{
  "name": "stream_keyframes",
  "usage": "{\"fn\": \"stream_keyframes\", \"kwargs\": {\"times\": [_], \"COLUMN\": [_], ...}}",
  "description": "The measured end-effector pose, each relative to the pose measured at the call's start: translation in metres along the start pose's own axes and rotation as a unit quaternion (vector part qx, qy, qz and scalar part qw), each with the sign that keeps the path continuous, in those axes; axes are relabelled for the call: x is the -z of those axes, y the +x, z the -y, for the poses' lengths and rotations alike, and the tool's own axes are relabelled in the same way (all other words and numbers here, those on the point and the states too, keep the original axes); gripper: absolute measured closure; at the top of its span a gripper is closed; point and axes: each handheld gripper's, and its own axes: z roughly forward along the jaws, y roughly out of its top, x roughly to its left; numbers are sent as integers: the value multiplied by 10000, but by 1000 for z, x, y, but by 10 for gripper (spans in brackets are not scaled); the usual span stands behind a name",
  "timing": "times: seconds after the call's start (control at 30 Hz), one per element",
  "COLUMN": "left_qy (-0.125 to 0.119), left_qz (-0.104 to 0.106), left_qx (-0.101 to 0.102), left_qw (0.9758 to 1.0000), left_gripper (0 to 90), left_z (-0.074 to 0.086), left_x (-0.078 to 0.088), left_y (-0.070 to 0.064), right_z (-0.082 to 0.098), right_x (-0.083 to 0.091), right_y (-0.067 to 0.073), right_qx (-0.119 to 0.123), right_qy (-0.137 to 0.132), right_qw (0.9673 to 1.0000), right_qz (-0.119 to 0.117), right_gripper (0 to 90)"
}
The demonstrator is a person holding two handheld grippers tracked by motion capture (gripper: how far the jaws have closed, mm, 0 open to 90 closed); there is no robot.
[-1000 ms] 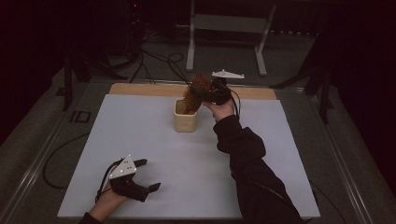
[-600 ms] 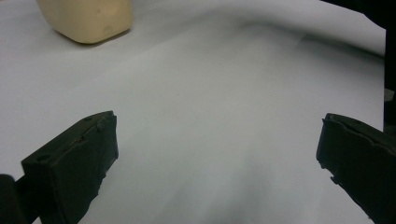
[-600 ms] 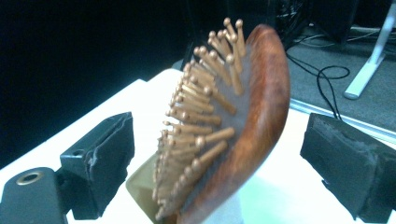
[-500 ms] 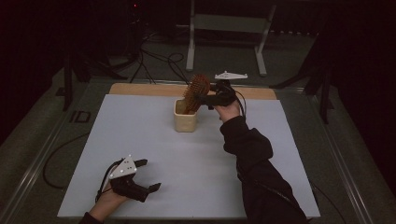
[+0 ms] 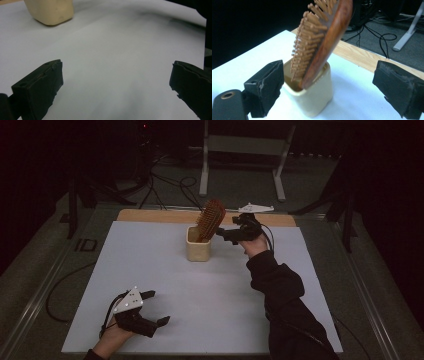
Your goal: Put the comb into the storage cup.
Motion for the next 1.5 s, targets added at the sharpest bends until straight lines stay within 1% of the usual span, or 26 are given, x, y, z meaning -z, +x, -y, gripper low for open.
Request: {"fn": "stream_keyframes", "kwargs": {"times": [0.23, 0.5, 0.57, 0.77, 0.83, 0.93, 1.03, 1.07, 1.13, 1.33, 1.43, 1.5], "left_qy": [2, 28, 14, 9, 9, 18, 10, 4, 19, 14, 3, -5], "left_qz": [38, 76, 73, 59, 69, 69, 86, 87, 85, 89, 72, 87], "left_qx": [-47, -62, -42, -51, -55, -54, -64, -66, -77, -86, -90, -90], "left_qw": [10000, 9999, 10000, 10000, 10000, 10000, 9999, 9999, 9999, 9999, 9999, 9999], "left_gripper": [0, 0, 0, 0, 0, 0, 0, 0, 0, 0, 0, 0], "left_z": [0, -1, -1, -1, -1, -1, -1, -1, -1, -2, -3, -3], "left_x": [-1, -3, -3, -2, -2, -2, -2, -2, -2, -2, -2, -2], "left_y": [-1, -1, -1, -1, -1, -1, -1, -1, -1, -1, -2, -2], "right_z": [13, 28, 33, 51, 57, 66, 75, 78, 83, 96, 103, 108], "right_x": [18, 38, 42, 52, 57, 65, 72, 74, 80, 95, 100, 103], "right_y": [-1, 4, 4, 4, 5, 5, 7, 8, 10, 14, 15, 16], "right_qx": [124, 254, 234, 283, 231, 239, 247, 262, 299, 280, 296, 249], "right_qy": [14, 31, 17, 58, 49, 37, 102, 130, 109, 54, 73, 59], "right_qw": [9999, 9997, 9997, 9995, 9996, 9995, 9994, 9993, 9992, 9991, 9991, 9992], "right_qz": [9, -35, -63, -131, -165, -190, -236, -213, -256, -326, -296, -319], "right_gripper": [95, 95, 95, 95, 95, 95, 95, 95, 95, 95, 95, 95]}}
